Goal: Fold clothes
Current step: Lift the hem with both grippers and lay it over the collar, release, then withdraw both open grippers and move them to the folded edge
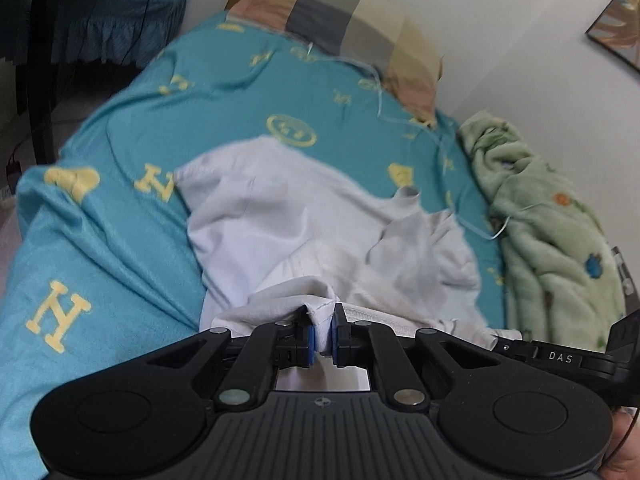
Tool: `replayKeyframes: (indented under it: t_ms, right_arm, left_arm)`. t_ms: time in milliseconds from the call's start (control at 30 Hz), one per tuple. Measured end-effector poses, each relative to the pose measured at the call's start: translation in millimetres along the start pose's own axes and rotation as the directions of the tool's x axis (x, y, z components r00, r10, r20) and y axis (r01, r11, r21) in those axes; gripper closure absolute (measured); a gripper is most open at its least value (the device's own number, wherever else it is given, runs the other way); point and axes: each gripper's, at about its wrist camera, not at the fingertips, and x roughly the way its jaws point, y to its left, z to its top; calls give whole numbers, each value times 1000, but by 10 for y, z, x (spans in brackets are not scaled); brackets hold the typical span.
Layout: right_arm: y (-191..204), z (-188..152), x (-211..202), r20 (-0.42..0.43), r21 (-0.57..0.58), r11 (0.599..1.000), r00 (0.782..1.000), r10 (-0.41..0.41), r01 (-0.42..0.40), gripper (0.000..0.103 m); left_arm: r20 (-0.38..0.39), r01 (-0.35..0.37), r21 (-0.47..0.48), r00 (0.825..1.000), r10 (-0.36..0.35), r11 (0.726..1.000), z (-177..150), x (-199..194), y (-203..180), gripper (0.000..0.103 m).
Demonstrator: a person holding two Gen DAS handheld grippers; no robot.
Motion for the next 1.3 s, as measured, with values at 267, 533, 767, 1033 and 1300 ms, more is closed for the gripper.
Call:
replayKeyframes:
  t_ms: [267, 533, 767, 1033, 1300]
  right_arm:
    - [64, -68, -64, 1, -14, 1000, 1000, -22, 22, 83]
    - [338, -239, -712, 44, -68, 998, 999, 7, -4, 35]
    - [692, -713, -1370, 108, -155, 988, 994, 6, 11, 35]
    - [930, -1301, -1778, 215, -281, 957, 977, -6, 67, 35]
    - [803, -1466, -1750, 248, -267, 959, 969, -22, 90, 16]
  left_arm:
    - [-49, -51, 50, 997, 53, 997, -107, 16, -68, 71]
    - [10, -66, 125, 998, 65, 990, -574, -797, -511, 43]
    - [44, -61, 186, 998, 53, 981, -1122, -1529, -888, 41]
    - [115, -81, 262, 992, 53, 962, -1606, -1979, -1154, 26]
    - [223, -212, 358, 965, 137, 909, -1765, -1811, -1293, 13]
